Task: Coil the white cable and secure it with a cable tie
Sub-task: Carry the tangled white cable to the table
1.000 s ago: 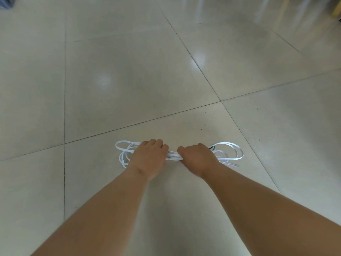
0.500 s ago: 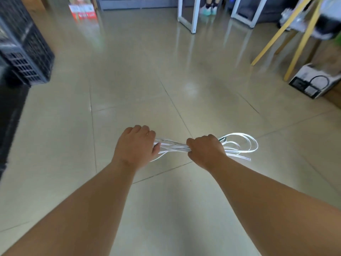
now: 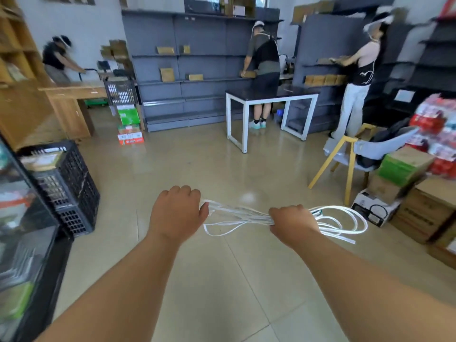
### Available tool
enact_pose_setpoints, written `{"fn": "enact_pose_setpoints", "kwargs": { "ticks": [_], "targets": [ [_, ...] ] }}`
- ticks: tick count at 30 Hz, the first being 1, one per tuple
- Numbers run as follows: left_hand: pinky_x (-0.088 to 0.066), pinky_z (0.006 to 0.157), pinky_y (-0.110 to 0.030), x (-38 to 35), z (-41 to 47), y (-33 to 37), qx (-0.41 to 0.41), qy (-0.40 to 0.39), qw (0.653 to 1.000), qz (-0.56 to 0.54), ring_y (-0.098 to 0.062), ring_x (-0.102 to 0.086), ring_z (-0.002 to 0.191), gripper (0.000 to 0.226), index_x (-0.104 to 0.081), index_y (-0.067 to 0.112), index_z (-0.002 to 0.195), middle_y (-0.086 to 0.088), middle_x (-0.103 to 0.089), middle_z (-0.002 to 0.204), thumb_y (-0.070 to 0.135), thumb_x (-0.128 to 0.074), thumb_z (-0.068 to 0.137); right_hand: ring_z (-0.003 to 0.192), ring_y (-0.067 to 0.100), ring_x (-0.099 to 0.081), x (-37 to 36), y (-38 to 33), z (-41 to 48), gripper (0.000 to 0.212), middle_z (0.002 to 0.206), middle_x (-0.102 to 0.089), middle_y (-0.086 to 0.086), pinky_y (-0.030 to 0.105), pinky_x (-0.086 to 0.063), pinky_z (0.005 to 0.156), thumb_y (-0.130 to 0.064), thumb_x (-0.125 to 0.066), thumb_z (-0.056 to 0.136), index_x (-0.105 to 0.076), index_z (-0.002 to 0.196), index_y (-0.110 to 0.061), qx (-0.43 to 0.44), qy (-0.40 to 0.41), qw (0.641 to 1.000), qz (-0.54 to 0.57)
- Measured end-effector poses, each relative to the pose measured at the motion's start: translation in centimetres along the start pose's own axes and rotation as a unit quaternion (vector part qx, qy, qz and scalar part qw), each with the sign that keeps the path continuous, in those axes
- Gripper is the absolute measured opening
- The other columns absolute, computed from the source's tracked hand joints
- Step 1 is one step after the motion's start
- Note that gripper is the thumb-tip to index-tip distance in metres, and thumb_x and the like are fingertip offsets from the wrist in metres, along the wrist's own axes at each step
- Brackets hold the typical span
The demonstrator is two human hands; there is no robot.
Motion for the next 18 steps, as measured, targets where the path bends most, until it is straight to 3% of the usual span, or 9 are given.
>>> {"fn": "enact_pose_setpoints", "kwargs": {
  "ticks": [3, 8, 12, 18],
  "targets": [
    [-0.043, 0.051, -0.028, 2.9, 4.5, 0.3, -0.008, 0.027, 1.000, 0.002, -0.027, -0.056, 0.051, 0.038, -0.061, 0.011, 0.061, -0.006, -0.056, 0.055, 0.040, -0.041, 0.076, 0.106, 0.030, -0.053, 4.3, 2.1, 2.4, 0.025, 0.111, -0.063, 0.007, 0.030, -0.038, 0.081, -0.021, -0.039, 0.090, -0.052, 0.111, -0.018, -0.006, 0.024, 1.000, -0.009],
    [-0.046, 0.055, -0.033, 4.3, 11.6, 1.8, -0.003, 0.024, 1.000, 0.014, -0.031, -0.059, 0.057, 0.028, -0.060, 0.009, 0.065, -0.009, -0.059, 0.060, 0.033, -0.071, 0.073, 0.104, 0.029, -0.055, 8.4, 5.7, 8.1, 0.024, 0.111, -0.063, 0.008, 0.030, -0.032, 0.076, -0.020, -0.040, 0.090, -0.053, 0.110, -0.017, 0.009, 0.060, 0.998, -0.021],
    [-0.040, 0.081, -0.033, 3.8, 17.8, 3.6, 0.018, 0.017, 0.999, 0.024, -0.027, -0.056, 0.099, 0.036, -0.059, 0.013, 0.101, -0.007, -0.062, 0.101, 0.042, -0.039, 0.093, 0.102, 0.029, -0.057, 9.7, 9.0, 13.6, 0.024, 0.109, -0.064, 0.007, 0.030, -0.032, 0.076, -0.019, -0.039, 0.090, -0.053, 0.110, -0.017, 0.023, 0.066, 0.997, -0.039],
    [-0.039, 0.082, -0.033, 1.6, 25.7, 5.9, 0.029, 0.016, 0.999, 0.016, -0.026, -0.052, 0.103, 0.040, -0.057, 0.012, 0.104, -0.007, -0.060, 0.106, 0.043, -0.034, 0.095, 0.099, 0.028, -0.057, 11.4, 13.0, 20.7, 0.025, 0.106, -0.064, 0.007, 0.030, -0.030, 0.073, -0.016, -0.038, 0.091, -0.052, 0.111, -0.016, 0.030, 0.079, 0.995, -0.055]
  ]
}}
Point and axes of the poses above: each hand's wrist, its own z-axis towards the middle knuckle, its own x-axis out of the back of the hand, y = z × x, the point moved 9 cm from there along z, towards the middle knuckle
